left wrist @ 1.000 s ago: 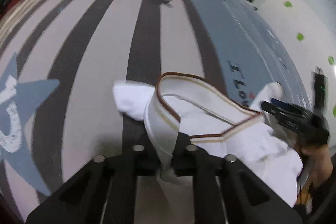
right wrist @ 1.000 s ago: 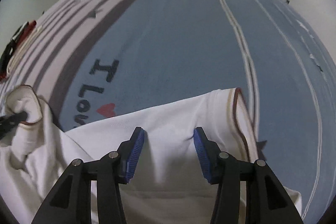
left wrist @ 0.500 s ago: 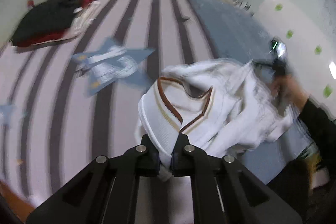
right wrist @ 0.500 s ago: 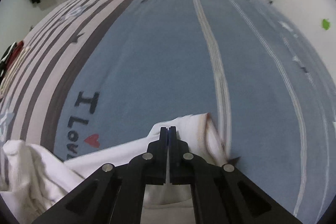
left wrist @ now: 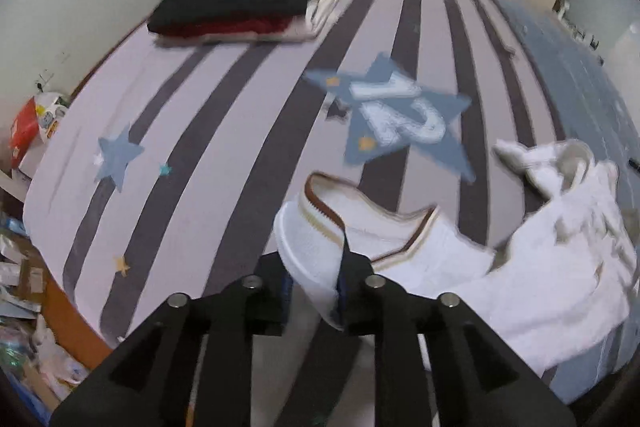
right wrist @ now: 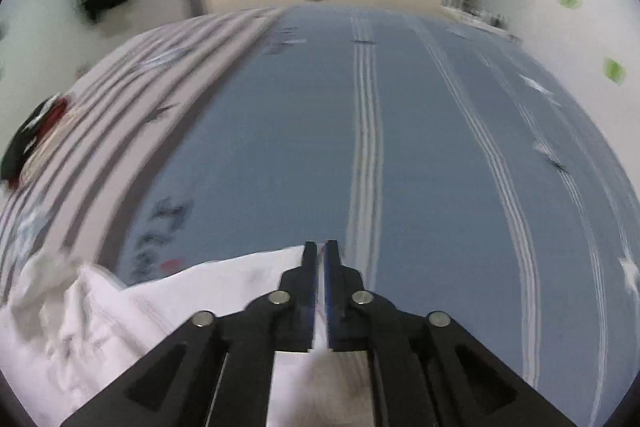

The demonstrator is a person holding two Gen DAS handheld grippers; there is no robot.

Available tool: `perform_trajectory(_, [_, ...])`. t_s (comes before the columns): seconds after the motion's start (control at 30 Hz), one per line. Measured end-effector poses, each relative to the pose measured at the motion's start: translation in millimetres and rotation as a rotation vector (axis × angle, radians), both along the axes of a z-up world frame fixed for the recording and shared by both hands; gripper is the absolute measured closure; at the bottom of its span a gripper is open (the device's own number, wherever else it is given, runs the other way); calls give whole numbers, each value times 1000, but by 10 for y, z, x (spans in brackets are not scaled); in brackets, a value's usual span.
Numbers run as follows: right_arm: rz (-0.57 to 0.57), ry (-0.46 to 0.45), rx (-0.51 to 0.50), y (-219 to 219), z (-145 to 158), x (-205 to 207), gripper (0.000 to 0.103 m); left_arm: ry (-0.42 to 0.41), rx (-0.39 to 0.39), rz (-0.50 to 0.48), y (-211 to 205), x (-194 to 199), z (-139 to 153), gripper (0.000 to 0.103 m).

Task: Fold clothes

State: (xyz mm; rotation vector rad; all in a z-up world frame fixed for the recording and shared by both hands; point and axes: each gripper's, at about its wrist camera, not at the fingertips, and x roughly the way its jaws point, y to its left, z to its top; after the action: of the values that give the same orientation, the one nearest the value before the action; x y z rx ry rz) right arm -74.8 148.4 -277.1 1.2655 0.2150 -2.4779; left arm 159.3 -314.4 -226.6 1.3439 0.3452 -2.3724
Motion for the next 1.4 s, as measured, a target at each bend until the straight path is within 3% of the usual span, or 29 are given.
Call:
perform_trajectory(0.07, [109, -34, -6, -266, -117, 99, 70, 72, -3, -65, 226, -164, 95, 68])
perform_trajectory(0.1, [143, -39, 14, -414, -186, 133, 67, 114, 10, -110, 361, -264, 140, 63])
perform_trajectory(0.17, [188, -49, 57, -681, -321, 181, 64, 164, 64, -199, 632, -417, 192, 41])
perform_trajectory(0.33, [188, -104, 81, -892, -554, 186, 57, 193, 212, -430, 1468, -962, 87, 39])
perform_trajectory(0.47, [165, -139, 41, -735, -593, 100, 51, 103, 172, -531, 2059, -1353, -166, 40])
perform_trajectory(0.5, [168, -142, 38, -714, -588, 105, 51, 101, 161, -529, 2057, -1371, -184, 42])
perform_trajectory(0.53, [174, -141, 41, -702, -585, 118, 52, 103, 151, -522, 2031, -1377, -195, 65])
perform_trajectory(0.57, [183, -135, 47, -699, -579, 138, 57, 104, 140, -516, 2005, -1382, -207, 101])
perform_trajectory(0.67, [215, -98, 69, -699, -536, 233, 94, 110, 110, -498, 1928, -1400, -240, 101])
perform_trajectory(0.7, [217, -91, 70, -688, -517, 254, 100, 111, 100, -491, 1902, -1406, -251, 101])
perform_trajectory(0.73, [218, -86, 68, -676, -501, 267, 100, 113, 90, -485, 1876, -1412, -262, 101])
perform_trajectory(0.93, [151, -77, 60, -594, -398, 340, 101, 137, 121, -310, 842, -822, 49, 101])
perform_trajectory(1.07, [88, -94, 62, -477, -298, 391, 101, 32, 215, -216, 330, -255, -132, 101])
perform_trajectory(1.17, [60, -98, 89, -313, -216, 407, 101, -39, 215, -201, 210, 123, -317, 101])
perform_trajectory(1.27, [41, -111, 75, -259, -205, 458, 101, -61, 274, -182, 132, 253, -432, 100])
perform_trajectory(1.4, [52, -107, -15, -104, -7, 506, 100, 33, 292, -176, 74, 225, -260, 94])
